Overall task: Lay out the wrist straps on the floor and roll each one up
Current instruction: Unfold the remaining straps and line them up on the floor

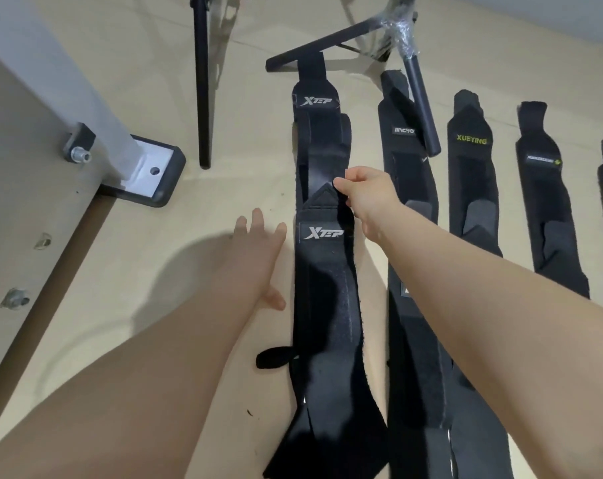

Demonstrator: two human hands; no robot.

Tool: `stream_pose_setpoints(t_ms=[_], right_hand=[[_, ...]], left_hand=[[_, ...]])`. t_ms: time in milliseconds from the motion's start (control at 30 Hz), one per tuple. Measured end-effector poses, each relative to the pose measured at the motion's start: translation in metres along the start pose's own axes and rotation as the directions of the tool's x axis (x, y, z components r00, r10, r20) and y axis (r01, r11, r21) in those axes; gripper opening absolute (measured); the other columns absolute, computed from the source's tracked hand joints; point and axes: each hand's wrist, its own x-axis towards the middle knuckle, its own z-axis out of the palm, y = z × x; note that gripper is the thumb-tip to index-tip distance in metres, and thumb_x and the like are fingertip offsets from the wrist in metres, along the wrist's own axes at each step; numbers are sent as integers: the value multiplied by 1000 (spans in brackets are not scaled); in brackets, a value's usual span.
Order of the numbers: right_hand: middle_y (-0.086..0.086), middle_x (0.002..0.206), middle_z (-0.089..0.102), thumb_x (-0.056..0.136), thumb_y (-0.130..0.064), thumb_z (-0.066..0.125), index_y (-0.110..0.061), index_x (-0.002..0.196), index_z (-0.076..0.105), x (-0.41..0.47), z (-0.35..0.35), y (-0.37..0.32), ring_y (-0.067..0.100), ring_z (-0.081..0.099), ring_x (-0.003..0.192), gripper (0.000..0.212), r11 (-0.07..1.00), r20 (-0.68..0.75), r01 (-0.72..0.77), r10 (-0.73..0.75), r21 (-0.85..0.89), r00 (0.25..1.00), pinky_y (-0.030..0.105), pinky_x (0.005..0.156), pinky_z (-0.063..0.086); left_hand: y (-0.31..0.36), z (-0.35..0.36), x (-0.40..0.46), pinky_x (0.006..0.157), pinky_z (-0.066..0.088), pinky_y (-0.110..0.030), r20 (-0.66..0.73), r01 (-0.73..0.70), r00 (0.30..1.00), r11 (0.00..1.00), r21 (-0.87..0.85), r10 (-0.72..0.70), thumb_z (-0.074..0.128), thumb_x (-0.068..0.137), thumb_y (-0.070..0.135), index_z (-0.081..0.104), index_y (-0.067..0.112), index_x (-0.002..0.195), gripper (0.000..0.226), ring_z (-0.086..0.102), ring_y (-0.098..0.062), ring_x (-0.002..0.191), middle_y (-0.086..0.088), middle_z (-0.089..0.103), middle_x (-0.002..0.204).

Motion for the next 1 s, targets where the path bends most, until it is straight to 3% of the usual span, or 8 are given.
stream_pose_setpoints(t_ms=[233,433,667,733,800,867,933,1000], right_hand=[[0,60,38,89,-9,58,-17,57,39,31,13,11,17,32,58,38,990,-87,-91,82,-103,993,27,60,34],[3,65,48,87,-17,61,-18,61,34,39,12,10,25,50,68,38,919,-43,83,-108,-386,993,44,71,51],[3,62,51,92,-15,59,-15,65,34,9,1,26,15,54,48,36,869,122,82,-26,-489,992,27,52,44],[5,64,51,92,-16,58,-16,65,34,-7,3,39,23,56,54,36,853,128,86,-22,-514,991,31,59,46],[4,64,49,93,-19,57,-16,64,33,-20,4,49,26,55,65,37,830,133,106,-38,-547,990,36,68,48],[1,64,45,95,-19,53,-16,65,32,-28,5,54,25,47,67,36,824,131,137,-77,-550,988,36,66,42],[-1,66,43,97,-19,49,-15,68,34,-33,6,59,19,40,65,32,807,135,166,-108,-567,985,32,61,33],[-1,67,43,98,-19,46,-13,72,37,-39,4,63,18,40,66,28,803,141,171,-110,-571,984,31,63,30]], left_hand=[[-3,3,-4,108,29,-43,-32,-26,999,999,42,27,78,58,60,-1,24,148,125,9,-37,143,-19,-11,155],[-3,1,-4,110,25,-41,-9,-36,999,998,43,36,75,61,61,-7,25,149,126,4,-37,143,-18,-14,155],[-1,-2,-8,109,29,-41,14,-13,1000,1000,27,12,77,60,59,-6,26,149,126,3,-37,144,-17,-14,155],[-1,-4,-8,109,30,-42,14,2,1000,1000,22,-3,80,58,58,-3,26,149,128,6,-38,143,-16,-9,156],[1,-7,-8,102,35,-39,-26,17,1000,1000,9,-16,80,55,61,-2,26,148,128,25,-35,137,-16,13,153],[3,-12,-4,87,37,-34,-149,14,989,999,32,-9,76,58,65,-6,29,148,127,50,-28,111,-9,42,131],[5,-17,5,83,34,-33,-235,1,971,989,150,35,73,61,65,-15,34,147,127,55,-24,92,-5,49,116],[6,-22,15,97,31,-41,-266,15,962,969,245,53,75,57,66,-9,34,148,127,47,-28,113,-9,39,132]])
